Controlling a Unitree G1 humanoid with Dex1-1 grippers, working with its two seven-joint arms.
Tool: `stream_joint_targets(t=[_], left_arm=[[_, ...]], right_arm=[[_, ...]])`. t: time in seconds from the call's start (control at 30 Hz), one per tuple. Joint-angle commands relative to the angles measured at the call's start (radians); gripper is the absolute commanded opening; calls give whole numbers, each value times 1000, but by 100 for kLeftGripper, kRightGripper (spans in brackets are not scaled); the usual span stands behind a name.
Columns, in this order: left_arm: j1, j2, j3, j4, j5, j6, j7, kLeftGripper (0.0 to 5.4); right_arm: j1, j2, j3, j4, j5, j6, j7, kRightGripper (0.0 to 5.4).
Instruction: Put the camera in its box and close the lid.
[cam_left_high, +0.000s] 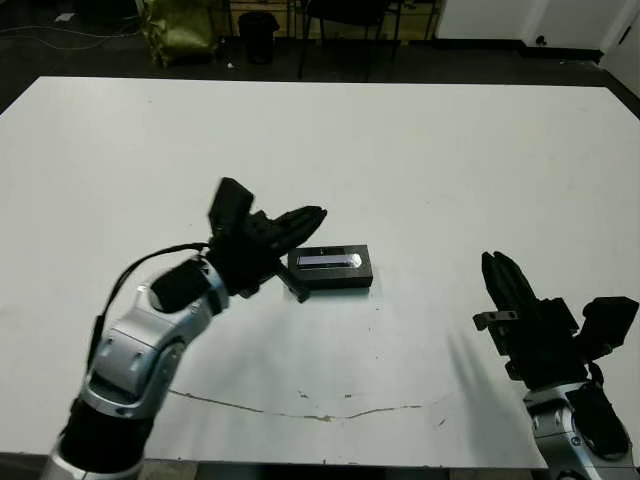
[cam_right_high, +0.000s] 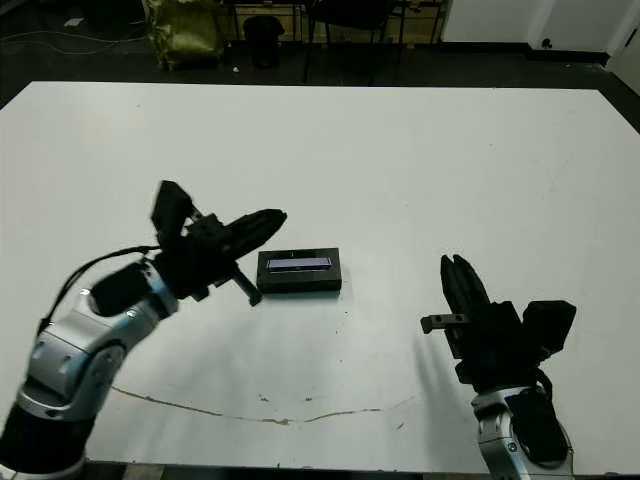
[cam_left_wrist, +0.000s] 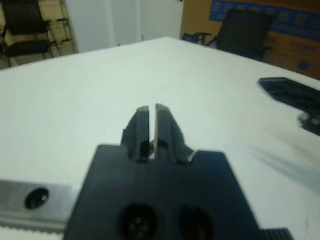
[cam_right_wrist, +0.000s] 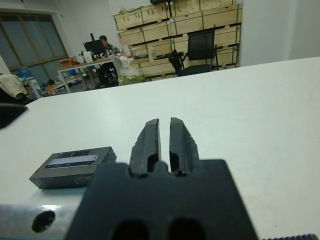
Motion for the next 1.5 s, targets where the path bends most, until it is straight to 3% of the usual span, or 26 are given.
stream_joint_targets(t=[0.03, 0.37, 0.63, 1.27, 1.5], left_arm=[[17, -34, -54, 66, 64, 26, 62, 2], [41, -104, -143, 295, 191, -148, 81, 2], [74, -134, -162, 335, 233, -185, 91, 2], [101, -120, -154, 375, 256, -135, 67, 2], [139, -109, -77, 213, 203, -175, 49, 2]], right_arm=[[11, -7, -7, -2, -1, 11, -4, 0], [12, -9, -10, -6, 13, 18, -4, 0], [18, -7, -5, -12, 1, 18, -9, 0], [37, -1, 7, -37, -19, 39, -45, 0], [39, 0, 11, -50, -23, 39, -51, 0]])
